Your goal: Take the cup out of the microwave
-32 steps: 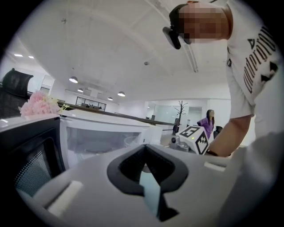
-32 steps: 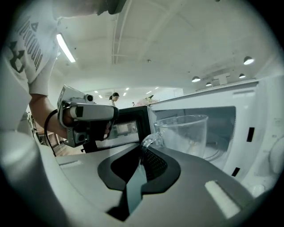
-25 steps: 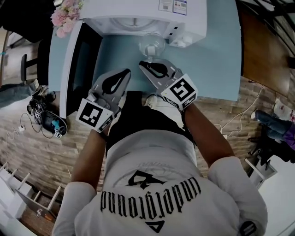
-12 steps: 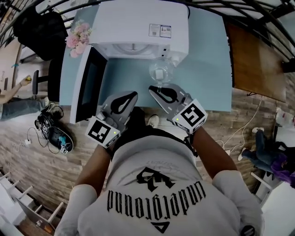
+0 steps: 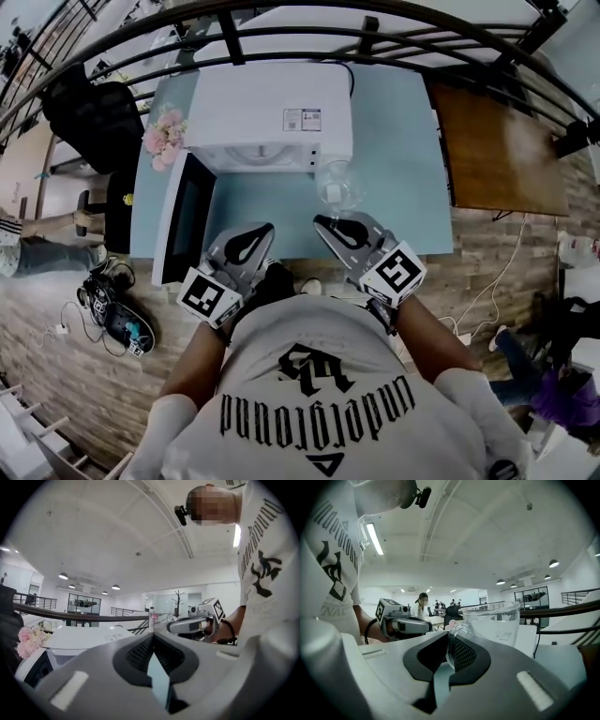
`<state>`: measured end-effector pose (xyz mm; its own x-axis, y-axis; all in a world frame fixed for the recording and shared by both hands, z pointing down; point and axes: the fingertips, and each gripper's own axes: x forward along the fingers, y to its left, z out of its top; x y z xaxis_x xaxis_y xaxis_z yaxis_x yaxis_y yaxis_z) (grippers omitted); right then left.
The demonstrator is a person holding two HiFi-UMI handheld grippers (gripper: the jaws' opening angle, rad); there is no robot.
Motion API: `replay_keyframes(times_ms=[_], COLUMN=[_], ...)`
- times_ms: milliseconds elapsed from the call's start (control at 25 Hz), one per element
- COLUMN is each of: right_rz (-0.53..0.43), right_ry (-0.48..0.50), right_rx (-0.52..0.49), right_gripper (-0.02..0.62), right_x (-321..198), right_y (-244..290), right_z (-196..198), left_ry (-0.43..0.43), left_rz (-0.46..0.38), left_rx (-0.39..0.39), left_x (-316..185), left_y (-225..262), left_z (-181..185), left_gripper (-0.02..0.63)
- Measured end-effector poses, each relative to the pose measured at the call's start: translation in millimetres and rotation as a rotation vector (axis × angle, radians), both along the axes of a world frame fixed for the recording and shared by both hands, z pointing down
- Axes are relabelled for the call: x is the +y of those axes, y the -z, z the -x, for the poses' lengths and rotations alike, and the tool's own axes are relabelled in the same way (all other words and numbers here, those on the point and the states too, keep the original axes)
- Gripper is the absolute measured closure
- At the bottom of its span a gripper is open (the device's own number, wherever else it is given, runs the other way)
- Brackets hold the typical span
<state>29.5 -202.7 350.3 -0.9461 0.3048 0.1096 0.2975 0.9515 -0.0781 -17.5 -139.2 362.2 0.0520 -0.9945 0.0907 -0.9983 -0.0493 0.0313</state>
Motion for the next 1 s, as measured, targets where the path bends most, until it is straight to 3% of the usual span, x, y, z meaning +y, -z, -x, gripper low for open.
replay_keyframes(times_ms=[360,600,1000], right_rz=[0.006,0.019,0.002], right_ry=[-0.008,-0.034,-0.112], right_rx=[-0.020,-0.029,-0.038], right_gripper=[0.584,0.584,0.584], right_x=[2,22,100], right_y=[20,26,36], right_z=[-14,-21,-33], left_ry=[0.005,-0.009,-0.060], left_rz=[0.023,0.054,0.052], left_rx=[-0.056,-0.014,0.010], left_x=[20,45,142], left_y=[19,24,33], left_z=[-1,-7,-14], left_gripper=[0.557,0.556,0.555])
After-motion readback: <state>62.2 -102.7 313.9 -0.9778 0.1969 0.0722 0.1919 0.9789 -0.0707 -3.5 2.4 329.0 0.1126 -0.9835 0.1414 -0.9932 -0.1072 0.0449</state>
